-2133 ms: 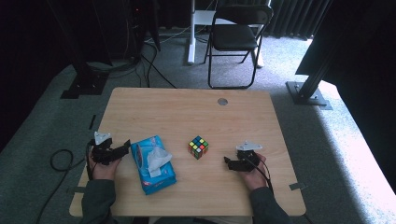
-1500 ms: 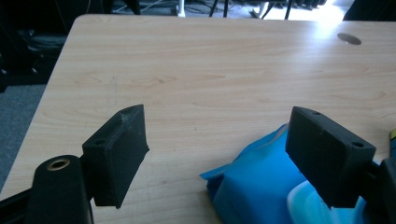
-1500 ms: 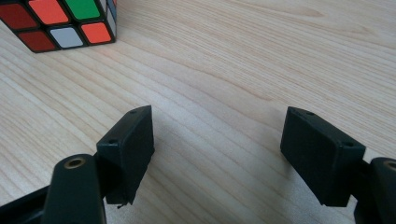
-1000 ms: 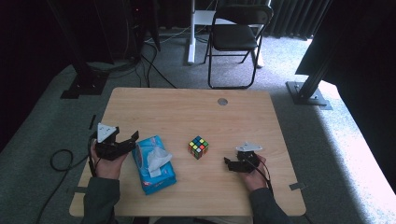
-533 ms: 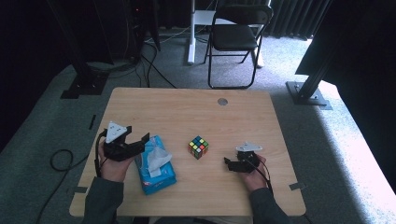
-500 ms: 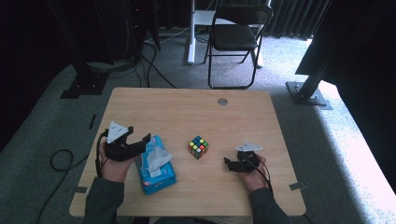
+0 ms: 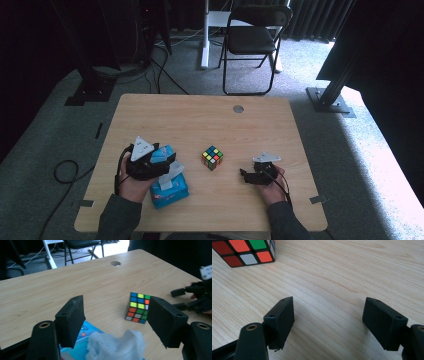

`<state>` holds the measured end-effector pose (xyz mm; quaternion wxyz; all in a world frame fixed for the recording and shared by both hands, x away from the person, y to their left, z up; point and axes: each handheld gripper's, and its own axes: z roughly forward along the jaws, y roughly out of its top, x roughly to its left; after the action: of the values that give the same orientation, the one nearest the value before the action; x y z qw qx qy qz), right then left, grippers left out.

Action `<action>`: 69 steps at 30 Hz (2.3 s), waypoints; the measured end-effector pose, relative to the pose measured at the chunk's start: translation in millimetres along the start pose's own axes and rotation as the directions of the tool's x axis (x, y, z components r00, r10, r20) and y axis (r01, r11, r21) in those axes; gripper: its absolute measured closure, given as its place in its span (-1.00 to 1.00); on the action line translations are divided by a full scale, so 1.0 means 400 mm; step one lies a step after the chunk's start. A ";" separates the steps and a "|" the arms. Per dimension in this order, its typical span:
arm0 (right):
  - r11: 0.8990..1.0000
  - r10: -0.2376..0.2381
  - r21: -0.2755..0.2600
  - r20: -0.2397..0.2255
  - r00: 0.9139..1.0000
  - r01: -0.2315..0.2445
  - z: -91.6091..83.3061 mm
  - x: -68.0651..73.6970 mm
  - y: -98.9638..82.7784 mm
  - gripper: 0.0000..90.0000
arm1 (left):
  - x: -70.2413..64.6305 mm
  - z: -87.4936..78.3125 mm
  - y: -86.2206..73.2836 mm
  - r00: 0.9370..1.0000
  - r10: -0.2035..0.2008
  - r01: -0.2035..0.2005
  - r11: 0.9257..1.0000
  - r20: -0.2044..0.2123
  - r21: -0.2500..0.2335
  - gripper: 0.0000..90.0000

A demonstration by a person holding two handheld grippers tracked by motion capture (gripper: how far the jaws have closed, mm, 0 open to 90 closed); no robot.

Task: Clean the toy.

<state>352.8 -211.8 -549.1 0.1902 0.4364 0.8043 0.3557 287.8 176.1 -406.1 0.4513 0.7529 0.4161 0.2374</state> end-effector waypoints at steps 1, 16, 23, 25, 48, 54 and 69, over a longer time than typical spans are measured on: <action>1.000 0.000 0.000 0.000 1.000 0.000 0.000 0.000 0.000 -0.44 | -0.008 0.000 -0.001 1.000 0.006 -0.006 1.000 0.002 0.005 -0.30; 1.000 0.001 0.000 0.000 1.000 -0.001 0.000 0.000 0.000 -0.44 | -0.090 0.021 -0.037 1.000 0.029 -0.030 0.998 0.011 0.053 -0.06; 1.000 0.004 0.013 0.000 1.000 -0.004 -0.003 0.014 0.004 -0.34 | -0.105 0.031 -0.065 0.999 0.054 -0.054 0.997 -0.004 0.060 -0.01; 1.000 -0.009 0.012 -0.010 1.000 0.009 -0.003 0.024 0.006 -0.24 | -0.108 0.036 -0.074 0.998 0.062 -0.061 0.995 -0.012 0.075 0.01; 0.974 -0.225 -0.052 -0.285 0.932 0.220 0.034 0.305 0.065 0.50 | -0.106 0.068 -0.139 0.995 0.086 -0.076 0.984 -0.056 0.164 0.23; 0.969 -0.245 -0.059 -0.350 0.904 0.240 0.065 0.371 0.082 0.60 | -0.104 0.062 -0.144 0.995 0.083 -0.073 0.985 -0.060 0.154 0.20; 0.987 -0.157 -0.038 -0.488 0.858 0.159 0.107 0.426 0.100 0.89 | -0.100 0.023 -0.156 0.994 0.081 -0.073 0.992 -0.068 0.106 0.12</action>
<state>308.7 -37.2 -547.6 0.0081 0.2650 0.8599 0.4362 247.2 153.5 -464.4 0.3867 0.7818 0.4144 0.2599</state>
